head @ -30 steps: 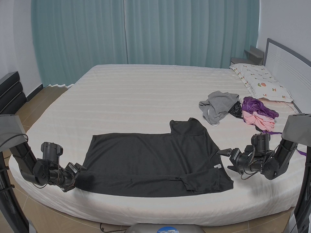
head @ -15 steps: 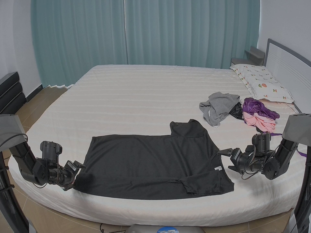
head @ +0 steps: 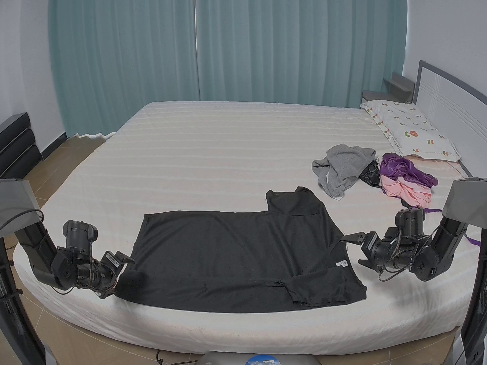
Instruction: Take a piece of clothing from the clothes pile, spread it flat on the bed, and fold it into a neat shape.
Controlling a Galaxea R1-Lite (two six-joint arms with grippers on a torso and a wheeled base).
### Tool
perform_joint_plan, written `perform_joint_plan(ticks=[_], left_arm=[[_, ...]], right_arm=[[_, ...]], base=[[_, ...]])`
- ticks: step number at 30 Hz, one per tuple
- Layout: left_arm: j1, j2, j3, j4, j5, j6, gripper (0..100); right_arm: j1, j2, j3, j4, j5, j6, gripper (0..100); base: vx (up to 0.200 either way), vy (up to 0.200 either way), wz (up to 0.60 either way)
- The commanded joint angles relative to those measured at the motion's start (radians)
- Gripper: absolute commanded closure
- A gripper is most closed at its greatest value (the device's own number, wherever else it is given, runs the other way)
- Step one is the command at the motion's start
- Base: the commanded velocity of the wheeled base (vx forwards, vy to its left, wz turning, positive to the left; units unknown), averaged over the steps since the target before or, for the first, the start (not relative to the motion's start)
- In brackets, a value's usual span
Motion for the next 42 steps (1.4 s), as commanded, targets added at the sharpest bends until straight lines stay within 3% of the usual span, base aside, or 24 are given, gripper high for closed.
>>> perform_joint_plan(ticks=[1, 10, 25, 31, 36, 42], left_arm=[[0.003, -0.005, 0.001, -0.002, -0.001, -0.015, 0], [0.006, -0.005, 0.000, -0.003, -0.009, -0.020, 0], [0.006, -0.007, 0.001, -0.003, -0.011, -0.018, 0], [0.000, -0.018, 0.008, -0.003, -0.011, -0.015, 0], [-0.002, -0.062, 0.020, 0.000, -0.020, -0.011, 0], [-0.031, -0.034, 0.038, 0.000, -0.020, 0.067, 0]], right_arm=[[0.002, -0.001, 0.002, -0.001, 0.002, 0.000, 0], [0.001, -0.001, 0.003, -0.001, -0.001, 0.000, 0], [0.008, -0.001, 0.008, -0.001, -0.011, -0.008, 0], [0.005, 0.006, 0.011, -0.001, -0.011, -0.028, 0], [0.008, 0.007, 0.034, -0.001, -0.009, -0.063, 0], [0.016, 0.016, 0.043, -0.001, -0.007, -0.099, 0]], base=[[0.000, 0.000, 0.00], [0.000, 0.200, 0.00], [0.000, 0.000, 0.00], [0.200, 0.000, 0.00], [0.000, 0.000, 0.00], [0.000, 0.000, 0.00]])
